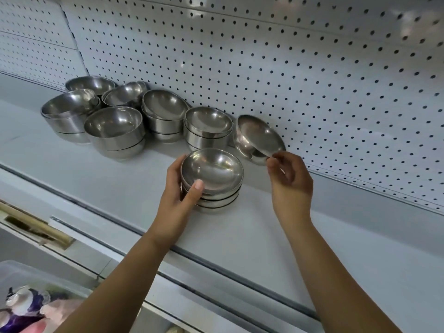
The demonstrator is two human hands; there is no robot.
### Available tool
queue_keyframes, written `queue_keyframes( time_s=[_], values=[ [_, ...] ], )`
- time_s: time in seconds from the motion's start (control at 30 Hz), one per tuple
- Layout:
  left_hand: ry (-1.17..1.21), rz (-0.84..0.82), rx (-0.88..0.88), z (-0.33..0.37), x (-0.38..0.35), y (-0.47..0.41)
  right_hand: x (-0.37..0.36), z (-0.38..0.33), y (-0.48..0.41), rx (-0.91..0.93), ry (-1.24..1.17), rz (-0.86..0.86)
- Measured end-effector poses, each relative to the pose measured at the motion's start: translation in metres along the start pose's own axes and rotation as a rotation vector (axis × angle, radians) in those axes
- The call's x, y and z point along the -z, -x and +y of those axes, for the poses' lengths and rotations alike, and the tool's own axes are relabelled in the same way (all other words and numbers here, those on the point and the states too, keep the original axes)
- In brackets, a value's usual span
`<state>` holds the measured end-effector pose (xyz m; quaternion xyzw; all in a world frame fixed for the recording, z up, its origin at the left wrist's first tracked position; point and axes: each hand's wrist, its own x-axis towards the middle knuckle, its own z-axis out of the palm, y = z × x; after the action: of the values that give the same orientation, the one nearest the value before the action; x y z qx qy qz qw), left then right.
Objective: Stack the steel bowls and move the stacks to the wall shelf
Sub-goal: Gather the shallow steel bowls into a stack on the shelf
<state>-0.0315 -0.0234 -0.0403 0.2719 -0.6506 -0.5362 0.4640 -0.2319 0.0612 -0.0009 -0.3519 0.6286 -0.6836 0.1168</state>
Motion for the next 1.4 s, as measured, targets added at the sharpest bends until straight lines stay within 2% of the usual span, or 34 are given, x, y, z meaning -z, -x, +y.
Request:
queue_keyframes(
  time_s=[0.13, 0.3, 0.4, 0.83, 0.97, 1.2, 1.4],
  values=[
    [0.016, 0.007, 0.009, -0.002, 0.002, -0.002, -0.008, -0.031, 0.008, 0.057, -0.103, -0.116],
    [0.042, 0.027, 0.011, -0.003, 0.004, -0.004, -0.016, -0.027, 0.024, 0.136, 0.03, -0.284],
    [0.05, 0.02, 0.023, -0.004, 0.005, -0.004, -0.02, -0.023, 0.034, 0.106, 0.051, -0.318],
    [0.113, 0.005, 0.02, -0.004, 0.005, -0.005, -0.024, -0.012, 0.056, 0.066, 0.249, -0.325],
    [0.126, 0.003, 0.037, -0.004, 0.006, -0.004, -0.027, -0.006, 0.064, 0.057, 0.208, -0.342],
    [0.17, 0.007, 0.055, -0.004, 0.007, -0.004, -0.043, 0.008, 0.07, -0.092, 0.078, -0.305],
    [0.176, 0.005, 0.074, -0.003, 0.009, -0.005, -0.06, 0.01, 0.07, -0.06, 0.002, -0.204]
  ],
)
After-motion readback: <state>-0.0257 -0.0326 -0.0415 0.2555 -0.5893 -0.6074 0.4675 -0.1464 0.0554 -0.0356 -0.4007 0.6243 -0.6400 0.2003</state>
